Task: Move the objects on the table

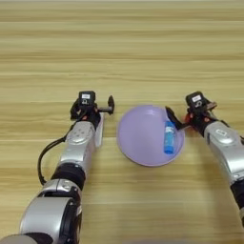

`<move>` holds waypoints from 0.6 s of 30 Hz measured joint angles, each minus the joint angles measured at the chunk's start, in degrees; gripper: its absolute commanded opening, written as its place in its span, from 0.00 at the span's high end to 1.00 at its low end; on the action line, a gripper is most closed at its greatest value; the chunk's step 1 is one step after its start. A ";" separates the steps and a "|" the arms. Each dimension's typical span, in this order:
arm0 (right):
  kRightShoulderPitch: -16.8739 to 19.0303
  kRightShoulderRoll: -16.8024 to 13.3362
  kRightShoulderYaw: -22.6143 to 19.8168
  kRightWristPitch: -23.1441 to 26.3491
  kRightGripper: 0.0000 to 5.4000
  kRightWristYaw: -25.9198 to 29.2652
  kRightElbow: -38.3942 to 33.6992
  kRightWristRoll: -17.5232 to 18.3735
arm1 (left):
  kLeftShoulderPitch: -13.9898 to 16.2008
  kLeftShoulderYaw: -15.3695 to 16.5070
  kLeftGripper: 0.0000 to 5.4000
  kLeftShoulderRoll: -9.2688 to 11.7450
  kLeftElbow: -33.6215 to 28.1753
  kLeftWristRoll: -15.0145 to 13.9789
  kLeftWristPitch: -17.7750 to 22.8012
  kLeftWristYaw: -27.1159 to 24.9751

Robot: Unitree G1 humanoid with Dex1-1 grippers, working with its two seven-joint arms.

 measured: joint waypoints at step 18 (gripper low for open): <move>7.29 -1.02 1.98 14.65 0.01 5.22 -14.02 2.52 | 0.23 -0.35 0.00 -0.80 -0.84 0.27 0.07 1.65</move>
